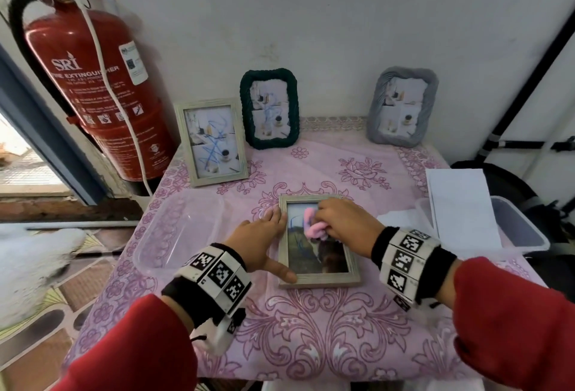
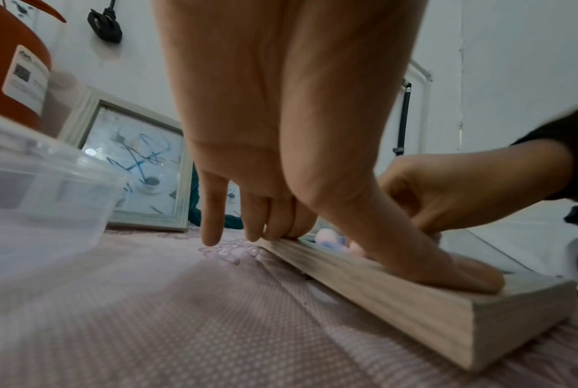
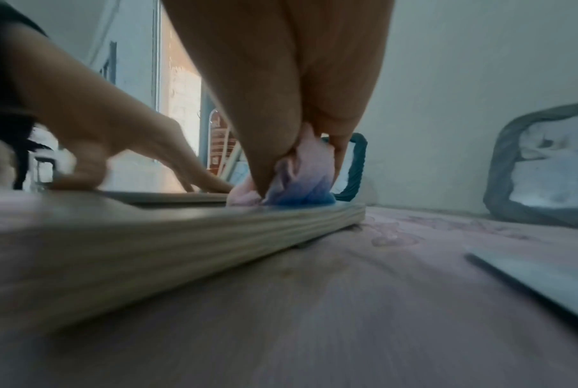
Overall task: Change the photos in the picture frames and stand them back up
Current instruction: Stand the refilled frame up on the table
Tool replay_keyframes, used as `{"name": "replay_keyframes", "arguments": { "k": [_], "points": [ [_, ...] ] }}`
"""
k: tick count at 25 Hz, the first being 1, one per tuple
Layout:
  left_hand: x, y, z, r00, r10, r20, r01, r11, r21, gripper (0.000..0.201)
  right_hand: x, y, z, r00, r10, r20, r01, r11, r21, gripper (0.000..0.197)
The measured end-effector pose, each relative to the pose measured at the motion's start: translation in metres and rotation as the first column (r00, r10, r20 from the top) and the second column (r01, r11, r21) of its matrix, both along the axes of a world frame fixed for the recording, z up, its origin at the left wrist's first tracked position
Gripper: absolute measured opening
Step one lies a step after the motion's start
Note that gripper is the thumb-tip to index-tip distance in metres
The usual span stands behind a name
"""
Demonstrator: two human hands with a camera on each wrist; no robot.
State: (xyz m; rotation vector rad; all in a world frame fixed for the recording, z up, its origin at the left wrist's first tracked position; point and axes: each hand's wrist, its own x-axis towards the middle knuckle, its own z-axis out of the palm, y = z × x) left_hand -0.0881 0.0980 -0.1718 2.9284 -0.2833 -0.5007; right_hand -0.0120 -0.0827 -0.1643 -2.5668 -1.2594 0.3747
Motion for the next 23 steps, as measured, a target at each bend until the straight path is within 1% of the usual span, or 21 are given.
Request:
{"name": "replay_keyframes", "arguments": {
  "k": [2, 5, 8, 10, 12, 13, 16, 18, 21, 23],
  "points": [
    [0.000, 0.001, -0.001, 1.000, 0.002, -0.012, -0.002, 1.000, -0.004, 0.114, 0.011, 0.009, -0.006, 1.000, -0.011, -0.025, 0.012, 1.000, 0.022, 0.024],
    [-0.001, 0.000, -0.001, 1.000, 0.012, -0.015, -0.012, 1.000, -0.006, 0.116, 0.013, 0.013, -0.015, 0.996, 0.060, 0.063, -0.059, 0.998, -0.012, 0.022],
    [-0.002, -0.003, -0.001, 1.000, 0.019, -0.006, -0.019, 1.000, 0.009, 0.120, -0.005, 0.009, -0.019, 0.984, 0.165, 0.064, -0.164, 0.986, -0.018, 0.020],
    [-0.002, -0.004, 0.001, 1.000, 0.012, -0.001, -0.012, 0.999, 0.045, 0.121, -0.020, 0.000, -0.019, 0.966, 0.240, 0.100, -0.241, 0.971, -0.005, 0.015],
    [-0.001, -0.004, 0.002, 1.000, -0.003, -0.002, 0.003, 0.999, 0.054, 0.120, -0.032, -0.012, -0.015, 0.948, 0.285, 0.140, -0.288, 0.958, 0.005, 0.013],
    [-0.001, -0.004, 0.003, 1.000, -0.007, -0.001, 0.007, 0.999, 0.052, 0.118, -0.033, -0.018, -0.012, 0.938, 0.301, 0.171, -0.303, 0.953, -0.017, 0.013],
    [-0.001, -0.003, 0.002, 1.000, -0.016, 0.005, 0.016, 0.999, 0.039, 0.116, -0.023, -0.024, -0.003, 0.920, 0.296, 0.256, -0.266, 0.953, -0.146, 0.014],
    [-0.001, -0.001, 0.002, 1.000, -0.015, 0.002, 0.015, 1.000, 0.021, 0.117, -0.006, -0.018, 0.002, 0.929, 0.245, 0.278, -0.202, 0.964, -0.175, 0.016],
    [0.001, 0.000, 0.001, 1.000, -0.021, -0.003, 0.021, 1.000, 0.014, 0.118, 0.015, 0.000, 0.000, 0.956, 0.168, 0.242, -0.136, 0.980, -0.145, 0.019],
    [0.001, -0.001, 0.001, 1.000, -0.026, -0.012, 0.026, 0.999, 0.019, 0.119, 0.019, 0.015, -0.009, 0.981, 0.093, 0.170, -0.082, 0.994, -0.073, 0.020]
  ]
}}
